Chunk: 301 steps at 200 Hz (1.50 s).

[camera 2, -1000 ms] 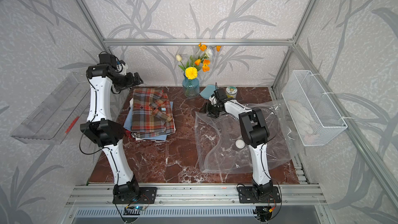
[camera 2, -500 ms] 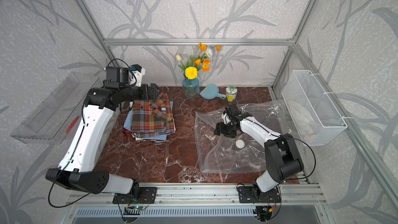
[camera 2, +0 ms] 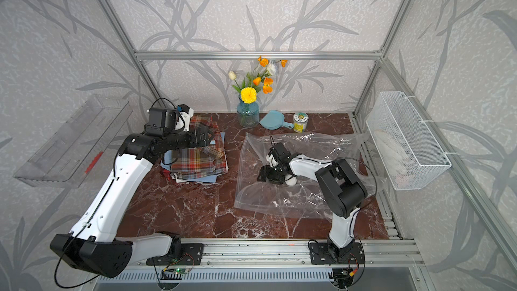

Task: Take the shirt out of the vacuum bag
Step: Adjust the vacuum bag at the center of the board, then reset both arms

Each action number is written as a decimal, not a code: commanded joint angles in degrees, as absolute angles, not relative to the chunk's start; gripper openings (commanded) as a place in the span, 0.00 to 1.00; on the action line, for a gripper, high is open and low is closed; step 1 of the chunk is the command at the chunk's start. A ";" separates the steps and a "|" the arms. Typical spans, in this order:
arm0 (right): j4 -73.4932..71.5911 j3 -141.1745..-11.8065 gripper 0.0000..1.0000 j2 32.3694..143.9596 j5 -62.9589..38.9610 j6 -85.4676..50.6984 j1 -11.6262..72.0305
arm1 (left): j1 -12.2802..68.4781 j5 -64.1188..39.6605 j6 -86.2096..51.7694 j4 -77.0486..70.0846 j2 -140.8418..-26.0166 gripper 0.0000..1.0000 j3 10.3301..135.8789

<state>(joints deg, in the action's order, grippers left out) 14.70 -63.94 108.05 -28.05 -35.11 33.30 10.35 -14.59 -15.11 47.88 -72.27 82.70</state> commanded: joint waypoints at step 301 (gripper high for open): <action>-32.79 -29.75 0.99 84.43 10.28 1.73 6.77 | 1.95 23.17 -7.31 -38.29 -66.49 1.00 14.84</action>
